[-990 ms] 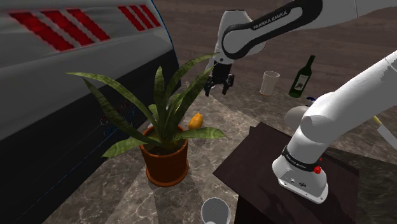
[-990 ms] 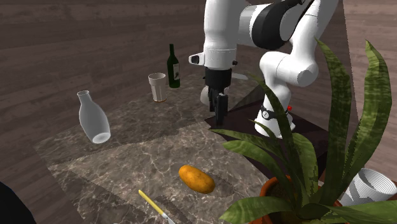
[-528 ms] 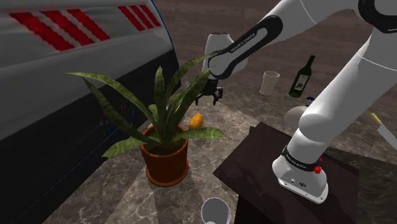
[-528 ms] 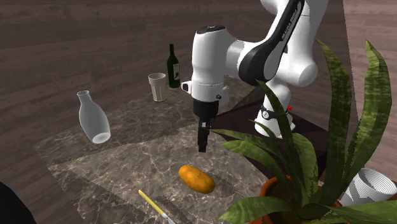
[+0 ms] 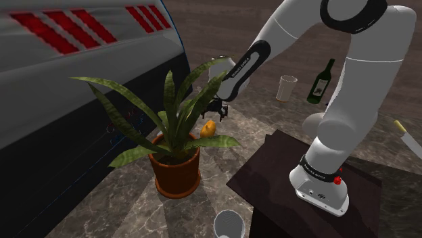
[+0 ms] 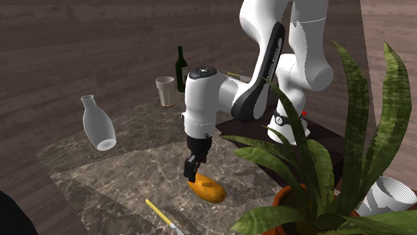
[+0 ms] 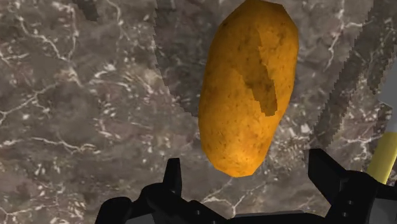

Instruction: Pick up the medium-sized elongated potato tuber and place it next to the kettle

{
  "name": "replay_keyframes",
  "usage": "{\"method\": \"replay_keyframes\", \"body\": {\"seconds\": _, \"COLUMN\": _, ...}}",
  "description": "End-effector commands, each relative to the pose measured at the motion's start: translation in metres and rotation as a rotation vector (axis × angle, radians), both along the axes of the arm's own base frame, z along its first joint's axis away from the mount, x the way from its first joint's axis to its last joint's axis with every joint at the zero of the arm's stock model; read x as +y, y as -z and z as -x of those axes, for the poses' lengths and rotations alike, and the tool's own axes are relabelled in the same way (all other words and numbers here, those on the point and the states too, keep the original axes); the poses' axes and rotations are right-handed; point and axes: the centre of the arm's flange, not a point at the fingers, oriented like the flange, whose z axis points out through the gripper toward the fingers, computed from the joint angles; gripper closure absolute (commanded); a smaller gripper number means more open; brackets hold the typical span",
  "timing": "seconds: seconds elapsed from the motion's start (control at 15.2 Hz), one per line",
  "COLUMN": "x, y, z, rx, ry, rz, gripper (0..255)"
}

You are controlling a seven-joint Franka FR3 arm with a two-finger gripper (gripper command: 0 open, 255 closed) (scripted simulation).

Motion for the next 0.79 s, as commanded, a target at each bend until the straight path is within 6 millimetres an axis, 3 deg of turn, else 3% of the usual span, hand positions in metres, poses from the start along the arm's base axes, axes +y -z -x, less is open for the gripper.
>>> {"method": "replay_keyframes", "body": {"seconds": 0.0, "x": 0.002, "y": 0.014, "z": -0.004, "rx": -0.001, "ry": 0.029, "rz": 0.002, "gripper": 0}}
{"method": "replay_keyframes", "body": {"seconds": 0.4, "x": 0.002, "y": 0.046, "z": -0.007, "rx": -0.001, "ry": 0.029, "rz": 0.002, "gripper": 0}}
{"method": "replay_keyframes", "body": {"seconds": 0.73, "x": 0.002, "y": 0.049, "z": -0.007, "rx": -0.001, "ry": 0.029, "rz": 0.002, "gripper": 0}}
